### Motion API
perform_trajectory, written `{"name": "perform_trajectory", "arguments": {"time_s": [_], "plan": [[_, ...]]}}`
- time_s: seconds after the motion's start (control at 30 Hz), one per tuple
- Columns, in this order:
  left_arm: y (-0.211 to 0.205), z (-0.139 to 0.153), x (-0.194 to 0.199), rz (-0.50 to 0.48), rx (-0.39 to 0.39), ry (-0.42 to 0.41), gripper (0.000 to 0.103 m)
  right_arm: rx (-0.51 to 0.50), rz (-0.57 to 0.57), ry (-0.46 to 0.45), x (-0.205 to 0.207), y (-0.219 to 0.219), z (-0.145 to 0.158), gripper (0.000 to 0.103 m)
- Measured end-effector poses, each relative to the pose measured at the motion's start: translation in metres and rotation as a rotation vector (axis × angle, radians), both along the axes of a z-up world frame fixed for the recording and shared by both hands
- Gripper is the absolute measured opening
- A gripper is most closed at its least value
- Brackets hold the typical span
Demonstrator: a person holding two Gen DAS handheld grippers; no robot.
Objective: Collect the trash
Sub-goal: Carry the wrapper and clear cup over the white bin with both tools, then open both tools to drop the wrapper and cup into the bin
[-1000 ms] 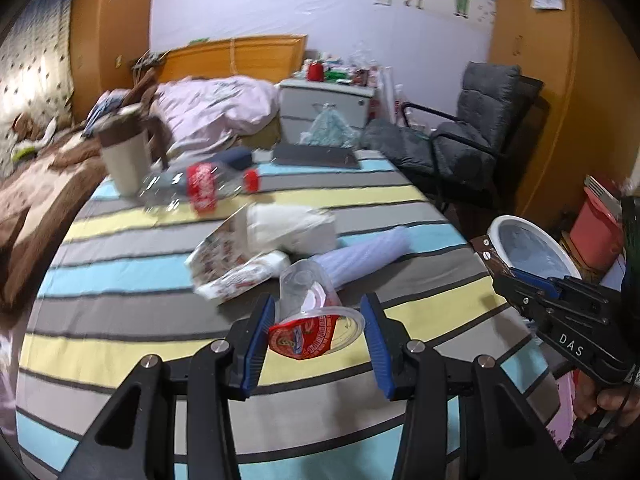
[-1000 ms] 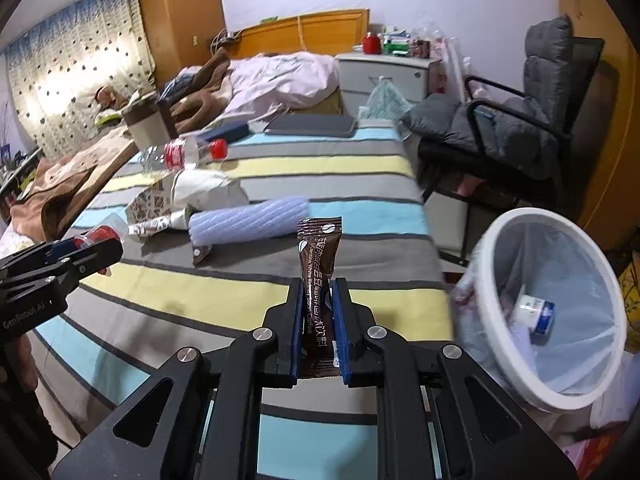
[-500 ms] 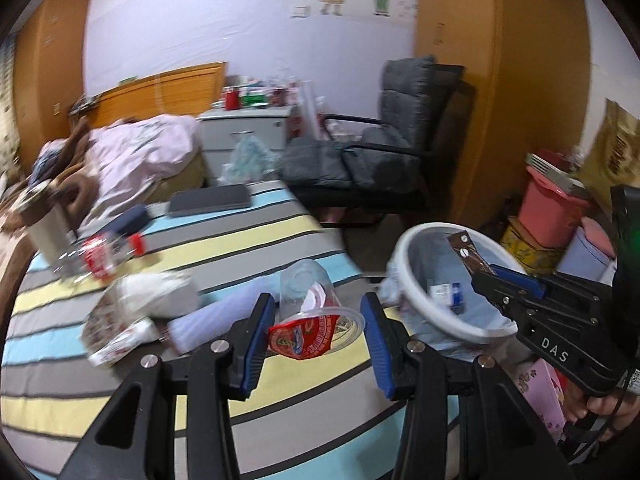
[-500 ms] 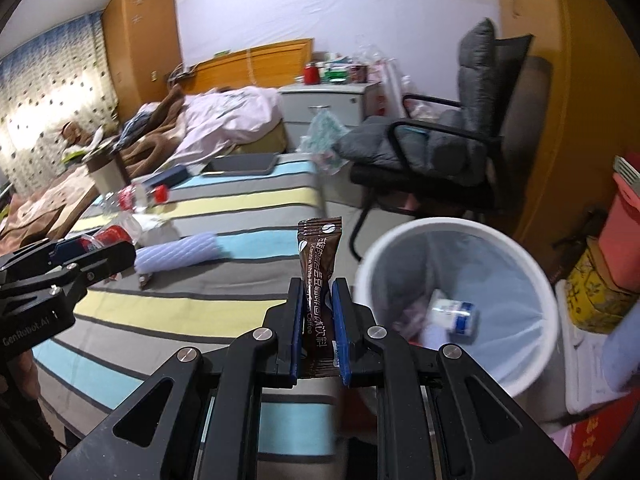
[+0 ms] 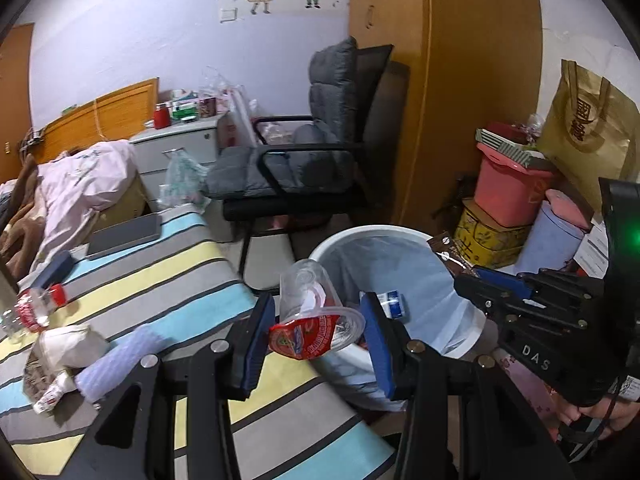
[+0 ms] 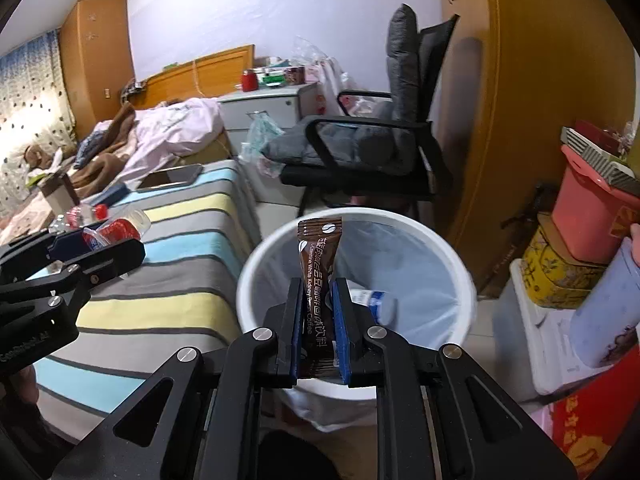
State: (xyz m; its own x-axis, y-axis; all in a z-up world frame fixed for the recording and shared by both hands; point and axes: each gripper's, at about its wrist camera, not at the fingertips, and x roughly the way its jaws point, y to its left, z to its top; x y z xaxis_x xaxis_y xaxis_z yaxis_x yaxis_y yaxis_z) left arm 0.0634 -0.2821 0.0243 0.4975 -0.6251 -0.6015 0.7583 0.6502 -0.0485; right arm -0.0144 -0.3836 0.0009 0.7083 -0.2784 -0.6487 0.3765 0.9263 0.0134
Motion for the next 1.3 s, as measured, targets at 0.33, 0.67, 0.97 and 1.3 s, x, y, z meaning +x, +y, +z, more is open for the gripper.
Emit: {"name": "perform_trajectory", "arguments": {"time_s": [0.33, 0.67, 0.97, 1.3], "plan": [[-0.045, -0.020, 0.004, -0.083, 0.023, 0.082, 0.047, 0.040, -0.044, 0.060, -0.001, -0.031, -0.016, 0.017], [-0.072, -0.038, 0.014, -0.096, 0.062, 0.104, 0.047, 0.052, -0.064, 0.128, 0.008, -0.051, -0.033, 0.017], [-0.075, -0.044, 0.022, -0.086, 0.067, 0.128, 0.049, 0.043, -0.082, 0.166, 0.012, -0.061, -0.042, 0.019], [-0.063, -0.041, 0.024, -0.067, 0.052, 0.127, 0.059, 0.048, -0.090, 0.146, 0.011, -0.059, -0.039, 0.050]]}}
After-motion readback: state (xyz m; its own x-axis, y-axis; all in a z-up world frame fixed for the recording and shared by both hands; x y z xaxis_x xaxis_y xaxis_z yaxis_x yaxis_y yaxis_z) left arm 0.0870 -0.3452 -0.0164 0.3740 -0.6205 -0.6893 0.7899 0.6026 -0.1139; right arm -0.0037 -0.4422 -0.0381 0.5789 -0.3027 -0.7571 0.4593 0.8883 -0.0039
